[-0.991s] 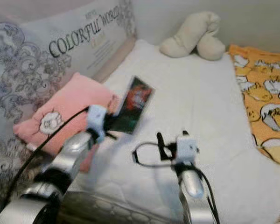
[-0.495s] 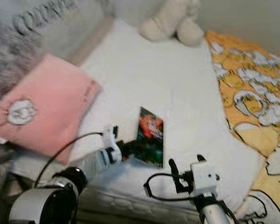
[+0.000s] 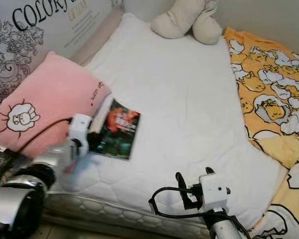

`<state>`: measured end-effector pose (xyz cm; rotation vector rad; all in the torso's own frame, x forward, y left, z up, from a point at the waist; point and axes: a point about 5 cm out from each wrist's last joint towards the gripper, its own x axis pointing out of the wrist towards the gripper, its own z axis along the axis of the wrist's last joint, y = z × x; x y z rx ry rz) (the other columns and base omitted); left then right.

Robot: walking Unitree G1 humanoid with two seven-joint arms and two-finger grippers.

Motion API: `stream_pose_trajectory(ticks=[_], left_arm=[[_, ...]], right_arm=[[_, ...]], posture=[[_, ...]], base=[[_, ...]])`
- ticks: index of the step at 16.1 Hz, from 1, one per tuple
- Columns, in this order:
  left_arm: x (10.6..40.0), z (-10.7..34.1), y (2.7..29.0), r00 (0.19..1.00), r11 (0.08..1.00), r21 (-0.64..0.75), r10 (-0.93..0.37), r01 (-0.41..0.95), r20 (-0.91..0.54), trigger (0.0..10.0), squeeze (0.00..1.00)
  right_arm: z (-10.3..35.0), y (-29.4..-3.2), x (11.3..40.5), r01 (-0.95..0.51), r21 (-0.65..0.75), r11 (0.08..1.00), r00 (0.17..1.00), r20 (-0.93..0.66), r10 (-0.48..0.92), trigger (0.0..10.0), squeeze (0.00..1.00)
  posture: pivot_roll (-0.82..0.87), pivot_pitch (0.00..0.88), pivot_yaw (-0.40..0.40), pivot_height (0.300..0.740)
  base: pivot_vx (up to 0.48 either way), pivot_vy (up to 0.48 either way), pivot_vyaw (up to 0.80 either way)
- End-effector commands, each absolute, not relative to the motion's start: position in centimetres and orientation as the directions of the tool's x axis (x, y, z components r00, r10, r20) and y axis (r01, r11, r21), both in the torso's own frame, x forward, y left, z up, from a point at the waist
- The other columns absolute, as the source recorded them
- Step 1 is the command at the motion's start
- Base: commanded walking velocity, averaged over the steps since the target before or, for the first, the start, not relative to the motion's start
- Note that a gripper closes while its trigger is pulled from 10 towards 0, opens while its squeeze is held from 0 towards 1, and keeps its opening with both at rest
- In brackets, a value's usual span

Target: Clean up the room

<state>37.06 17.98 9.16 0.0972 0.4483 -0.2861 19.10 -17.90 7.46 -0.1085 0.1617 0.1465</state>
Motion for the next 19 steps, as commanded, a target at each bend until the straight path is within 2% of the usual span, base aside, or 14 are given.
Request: stream_pose_trajectory(ticks=[1,2,7,8,15,18,19], left_arm=[[37.2,9.4,17.8,0.855,0.940,0.071,-0.269,0.333,-0.444,10.0,0.00],[37.2,9.4,17.9,0.847,0.928,0.112,-0.268,0.354,-0.458,10.0,0.00],[37.7,10.3,17.8,0.843,0.914,0.145,-0.278,0.380,-0.460,10.0,0.00],[38.0,10.9,17.6,0.848,0.904,0.173,-0.280,0.390,-0.450,10.0,1.00],[39.0,13.0,17.9,0.870,0.875,0.281,-0.258,0.395,-0.420,10.0,1.00],[39.5,14.9,19.2,0.897,0.825,0.410,-0.240,0.390,-0.372,10.0,1.00],[39.7,15.9,19.3,0.912,0.829,0.410,-0.266,0.381,-0.311,10.0,1.00]], right_arm=[[7.3,-18.2,18.9,-0.153,-0.092,0.984,0.973,-0.189,0.134,10.0,0.00],[7.2,-18.0,19.0,-0.162,-0.088,0.983,0.970,-0.198,0.142,10.0,0.00],[7.2,-17.8,19.5,-0.180,-0.088,0.980,0.967,-0.200,0.159,10.0,0.00],[7.2,-17.9,19.4,-0.176,-0.090,0.980,0.967,-0.203,0.155,10.0,0.00],[6.9,-17.8,19.5,-0.169,-0.087,0.982,0.967,-0.209,0.148,10.0,0.00],[7.1,-17.4,20.9,-0.155,-0.081,0.985,0.976,-0.170,0.140,10.0,0.00],[7.4,-17.5,21.7,-0.133,-0.081,0.988,0.983,-0.138,0.121,10.0,0.00]], posture=[[-0.14,0.183,-0.110,0.732],[-0.14,0.183,-0.115,0.732],[-0.14,0.180,-0.118,0.732],[-0.15,0.179,-0.116,0.732],[-0.15,0.156,-0.097,0.732],[-0.12,0.096,-0.063,0.732],[-0.10,0.059,-0.044,0.732]], base=[[0.000,0.000,0.00],[0.000,0.000,0.00],[0.000,0.000,0.00],[0.000,0.000,0.00],[0.000,0.000,0.00],[0.000,0.000,0.00],[0.000,0.000,0.00]])
